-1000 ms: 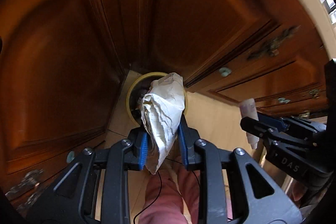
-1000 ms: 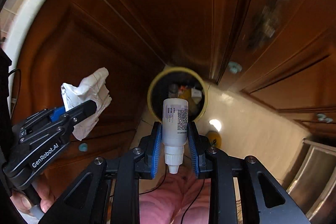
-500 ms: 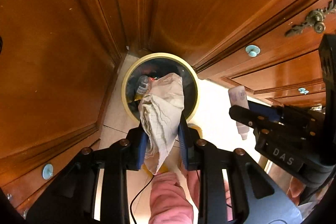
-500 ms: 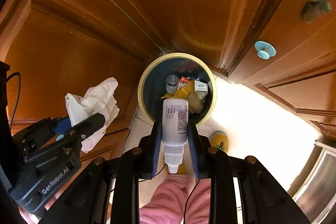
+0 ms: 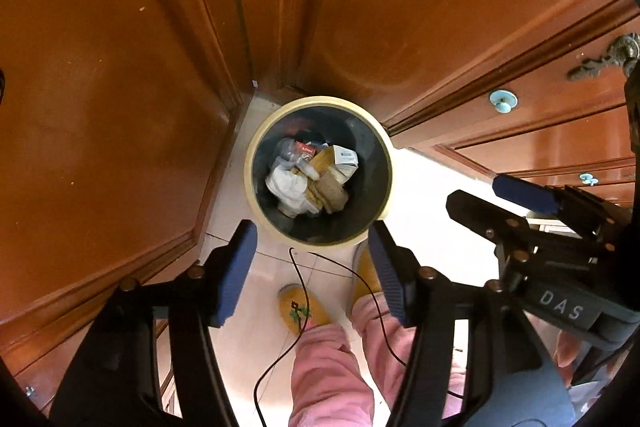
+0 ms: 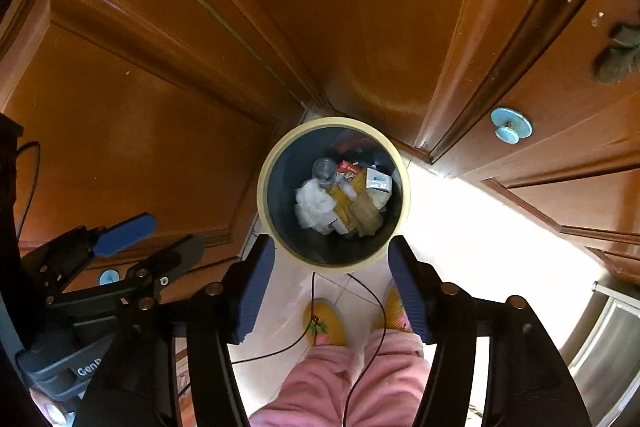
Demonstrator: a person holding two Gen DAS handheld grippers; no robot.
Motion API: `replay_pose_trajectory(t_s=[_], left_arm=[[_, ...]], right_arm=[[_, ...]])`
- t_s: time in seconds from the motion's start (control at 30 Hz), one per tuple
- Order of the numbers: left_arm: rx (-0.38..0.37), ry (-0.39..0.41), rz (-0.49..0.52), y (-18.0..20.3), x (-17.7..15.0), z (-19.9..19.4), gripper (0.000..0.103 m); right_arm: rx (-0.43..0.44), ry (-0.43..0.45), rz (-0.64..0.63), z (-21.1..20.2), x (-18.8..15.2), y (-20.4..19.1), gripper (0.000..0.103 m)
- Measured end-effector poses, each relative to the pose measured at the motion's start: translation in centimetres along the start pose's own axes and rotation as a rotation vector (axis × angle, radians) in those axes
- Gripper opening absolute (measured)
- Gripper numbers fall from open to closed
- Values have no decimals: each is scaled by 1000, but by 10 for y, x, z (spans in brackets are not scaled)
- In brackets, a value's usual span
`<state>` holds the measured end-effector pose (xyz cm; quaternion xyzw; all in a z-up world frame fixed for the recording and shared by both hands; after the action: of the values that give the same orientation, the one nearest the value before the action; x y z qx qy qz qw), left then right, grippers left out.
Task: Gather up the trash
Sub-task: 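Raise both tools back up to the plastic trash on the counter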
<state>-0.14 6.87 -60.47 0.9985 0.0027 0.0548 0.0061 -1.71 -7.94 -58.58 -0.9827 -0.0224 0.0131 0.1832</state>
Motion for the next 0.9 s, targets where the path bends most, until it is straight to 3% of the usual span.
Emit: replay_pose_trajectory(t_s=[0.23, 0.47, 0.73, 0.9], left_arm=[[11, 9, 9, 1, 1, -19, 55], [9, 19, 13, 8, 2, -61, 55], [-7, 38, -3, 8, 8, -156, 55], [-35, 136, 18, 11, 20, -241, 55]], right_arm=[[0, 1, -14, -12, -1, -5, 60], [-8, -3, -19, -53, -12, -14, 61], [-29, 50, -22, -156, -26, -40, 61], [-40, 126, -22, -241, -26, -61, 66]])
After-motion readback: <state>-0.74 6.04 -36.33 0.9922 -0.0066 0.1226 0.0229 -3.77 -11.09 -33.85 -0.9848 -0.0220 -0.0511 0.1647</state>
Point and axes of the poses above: each gripper's, at about its wrist camera, not at the fingertips, and z roughly the way its jaws point, y to its right, x to its top, the point moved 9 cm from there along z, roughly the way its jaws point, and after that the axes turned 8 degrees about x, right-handed, at the moved point
